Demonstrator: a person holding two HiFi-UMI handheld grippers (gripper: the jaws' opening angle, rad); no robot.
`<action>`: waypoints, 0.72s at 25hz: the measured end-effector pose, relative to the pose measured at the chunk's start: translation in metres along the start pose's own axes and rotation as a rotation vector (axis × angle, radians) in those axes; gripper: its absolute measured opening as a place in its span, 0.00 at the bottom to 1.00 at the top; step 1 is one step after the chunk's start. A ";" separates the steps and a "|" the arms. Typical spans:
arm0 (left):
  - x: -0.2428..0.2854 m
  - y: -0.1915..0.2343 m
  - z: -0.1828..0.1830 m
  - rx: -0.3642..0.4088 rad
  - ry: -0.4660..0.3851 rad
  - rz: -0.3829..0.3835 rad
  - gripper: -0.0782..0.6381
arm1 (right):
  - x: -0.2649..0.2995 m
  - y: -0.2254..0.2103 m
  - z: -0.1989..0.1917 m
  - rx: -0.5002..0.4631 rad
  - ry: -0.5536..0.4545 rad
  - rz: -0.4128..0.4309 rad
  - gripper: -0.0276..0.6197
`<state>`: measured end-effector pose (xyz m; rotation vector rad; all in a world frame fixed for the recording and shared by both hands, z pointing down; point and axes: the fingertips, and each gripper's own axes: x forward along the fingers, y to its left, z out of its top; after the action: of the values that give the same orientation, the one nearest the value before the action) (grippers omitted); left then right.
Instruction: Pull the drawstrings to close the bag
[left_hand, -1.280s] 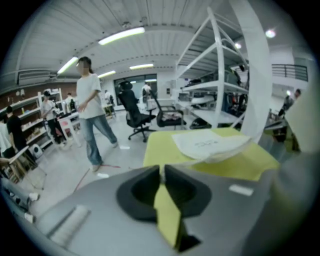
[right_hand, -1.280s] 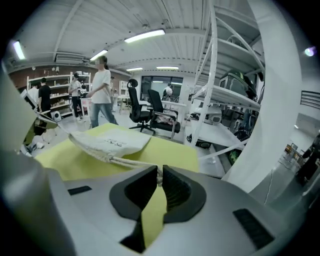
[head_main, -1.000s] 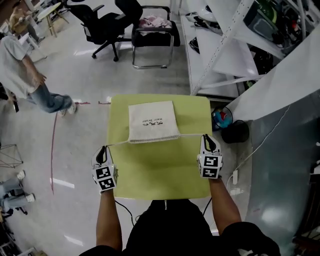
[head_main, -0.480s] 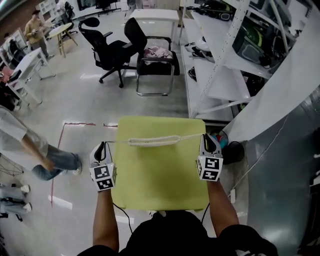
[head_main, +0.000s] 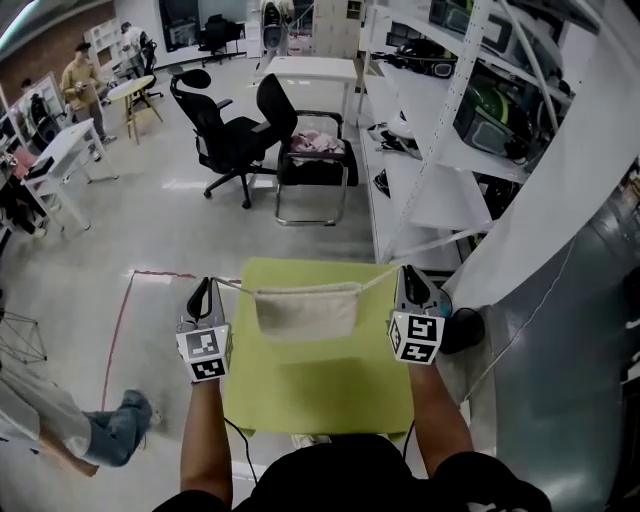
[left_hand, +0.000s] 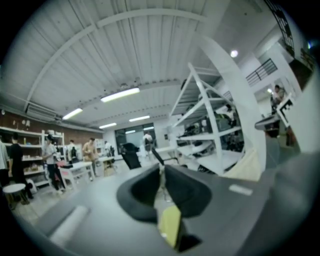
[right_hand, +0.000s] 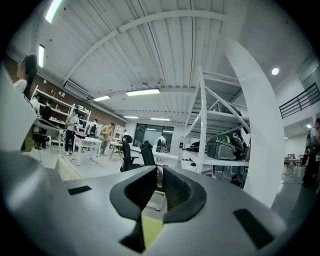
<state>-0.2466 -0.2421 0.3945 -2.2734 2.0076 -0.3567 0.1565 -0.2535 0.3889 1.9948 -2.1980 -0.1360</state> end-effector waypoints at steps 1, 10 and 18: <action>-0.002 0.002 0.002 -0.001 -0.003 0.002 0.16 | -0.002 0.001 0.003 -0.004 -0.003 0.000 0.10; -0.010 0.021 -0.005 -0.012 0.027 0.047 0.16 | -0.009 -0.011 0.011 -0.004 -0.013 -0.049 0.10; -0.015 0.035 -0.014 -0.015 0.088 0.102 0.16 | -0.012 -0.040 0.015 -0.019 -0.008 -0.117 0.10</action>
<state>-0.2856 -0.2307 0.3990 -2.1894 2.1660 -0.4412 0.1937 -0.2462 0.3666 2.1159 -2.0764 -0.1800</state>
